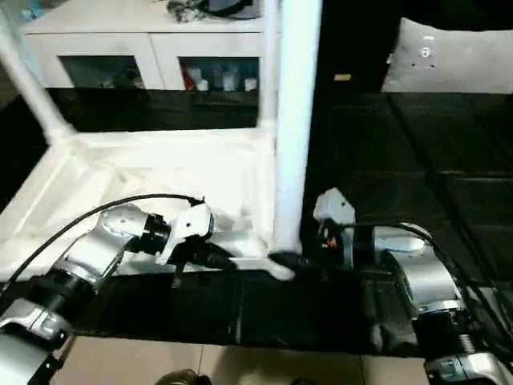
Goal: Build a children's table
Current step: Rotate leg to tighten
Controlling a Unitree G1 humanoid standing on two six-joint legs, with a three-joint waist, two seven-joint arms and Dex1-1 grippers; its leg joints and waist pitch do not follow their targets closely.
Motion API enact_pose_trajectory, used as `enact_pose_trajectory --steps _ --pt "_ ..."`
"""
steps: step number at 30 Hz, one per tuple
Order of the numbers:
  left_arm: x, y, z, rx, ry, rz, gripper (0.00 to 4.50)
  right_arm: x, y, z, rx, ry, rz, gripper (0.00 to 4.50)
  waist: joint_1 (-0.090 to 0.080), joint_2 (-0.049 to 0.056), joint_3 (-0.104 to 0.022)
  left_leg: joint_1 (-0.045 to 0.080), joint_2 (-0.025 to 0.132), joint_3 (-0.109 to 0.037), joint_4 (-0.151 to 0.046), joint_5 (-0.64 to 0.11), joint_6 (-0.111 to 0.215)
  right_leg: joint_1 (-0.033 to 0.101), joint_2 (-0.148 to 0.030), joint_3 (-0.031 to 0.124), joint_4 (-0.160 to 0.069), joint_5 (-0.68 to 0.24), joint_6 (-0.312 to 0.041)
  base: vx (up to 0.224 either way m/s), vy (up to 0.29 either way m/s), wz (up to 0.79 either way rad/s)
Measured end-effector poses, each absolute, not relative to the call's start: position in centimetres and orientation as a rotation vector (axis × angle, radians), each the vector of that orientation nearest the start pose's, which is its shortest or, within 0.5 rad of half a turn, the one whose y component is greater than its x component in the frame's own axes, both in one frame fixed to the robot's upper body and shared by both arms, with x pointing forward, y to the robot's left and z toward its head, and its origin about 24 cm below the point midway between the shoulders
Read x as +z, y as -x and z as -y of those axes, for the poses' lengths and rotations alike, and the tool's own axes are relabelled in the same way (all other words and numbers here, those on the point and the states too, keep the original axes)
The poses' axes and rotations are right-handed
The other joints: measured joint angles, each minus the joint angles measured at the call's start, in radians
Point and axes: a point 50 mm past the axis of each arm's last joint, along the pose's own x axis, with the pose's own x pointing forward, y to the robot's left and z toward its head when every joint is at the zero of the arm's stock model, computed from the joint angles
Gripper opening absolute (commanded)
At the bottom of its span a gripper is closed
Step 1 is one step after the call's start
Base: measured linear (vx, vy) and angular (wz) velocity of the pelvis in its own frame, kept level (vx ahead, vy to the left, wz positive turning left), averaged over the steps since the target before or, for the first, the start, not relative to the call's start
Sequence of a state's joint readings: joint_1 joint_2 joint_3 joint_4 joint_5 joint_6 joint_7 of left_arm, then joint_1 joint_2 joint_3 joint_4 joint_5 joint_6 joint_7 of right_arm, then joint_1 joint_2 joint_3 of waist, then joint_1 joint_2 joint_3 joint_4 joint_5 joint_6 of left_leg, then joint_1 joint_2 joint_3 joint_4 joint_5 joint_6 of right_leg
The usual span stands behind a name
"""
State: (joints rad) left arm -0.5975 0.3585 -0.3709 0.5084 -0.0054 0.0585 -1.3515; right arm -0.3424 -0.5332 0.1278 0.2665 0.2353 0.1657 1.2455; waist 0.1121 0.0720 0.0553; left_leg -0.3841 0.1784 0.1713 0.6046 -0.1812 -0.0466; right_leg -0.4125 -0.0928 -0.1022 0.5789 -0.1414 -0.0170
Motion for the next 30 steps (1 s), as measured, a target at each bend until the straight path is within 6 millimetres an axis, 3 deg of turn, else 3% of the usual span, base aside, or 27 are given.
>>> enact_pose_trajectory --steps 4,22,27,30 --pt "6.2 -30.5 -11.4 -1.638 -0.483 -0.408 0.00 6.6 -27.6 18.1 1.341 0.218 -0.340 4.47 0.001 0.000 0.000 0.000 0.000 0.000 0.000 0.000 0.000 0.000 0.000 0.000 0.000 0.000 0.001 0.000 0.000 0.00" --pt "6.1 -30.6 -11.5 -1.682 -0.502 -0.403 0.00 6.2 -27.2 17.6 1.412 0.186 -0.365 2.83 0.002 -0.001 0.000 0.000 0.000 0.000 0.001 0.000 0.000 0.000 0.000 0.000 0.001 0.000 0.000 0.000 0.000 0.00" --pt "6.0 -30.6 -11.3 -1.645 -0.470 -0.412 0.00 5.9 -27.3 17.2 1.379 0.133 -0.364 2.74 0.001 -0.001 0.000 0.000 0.001 0.000 0.001 0.000 0.000 0.000 0.000 0.000 0.001 0.000 0.000 0.000 0.000 0.00" --pt "5.5 -30.8 -11.0 -1.503 -0.406 -0.427 0.00 5.2 -27.7 17.1 1.225 0.091 -0.348 2.73 -0.005 -0.003 0.000 0.002 0.001 0.001 0.002 0.000 0.000 0.001 0.000 0.000 0.001 0.000 0.001 0.000 0.000 0.00"
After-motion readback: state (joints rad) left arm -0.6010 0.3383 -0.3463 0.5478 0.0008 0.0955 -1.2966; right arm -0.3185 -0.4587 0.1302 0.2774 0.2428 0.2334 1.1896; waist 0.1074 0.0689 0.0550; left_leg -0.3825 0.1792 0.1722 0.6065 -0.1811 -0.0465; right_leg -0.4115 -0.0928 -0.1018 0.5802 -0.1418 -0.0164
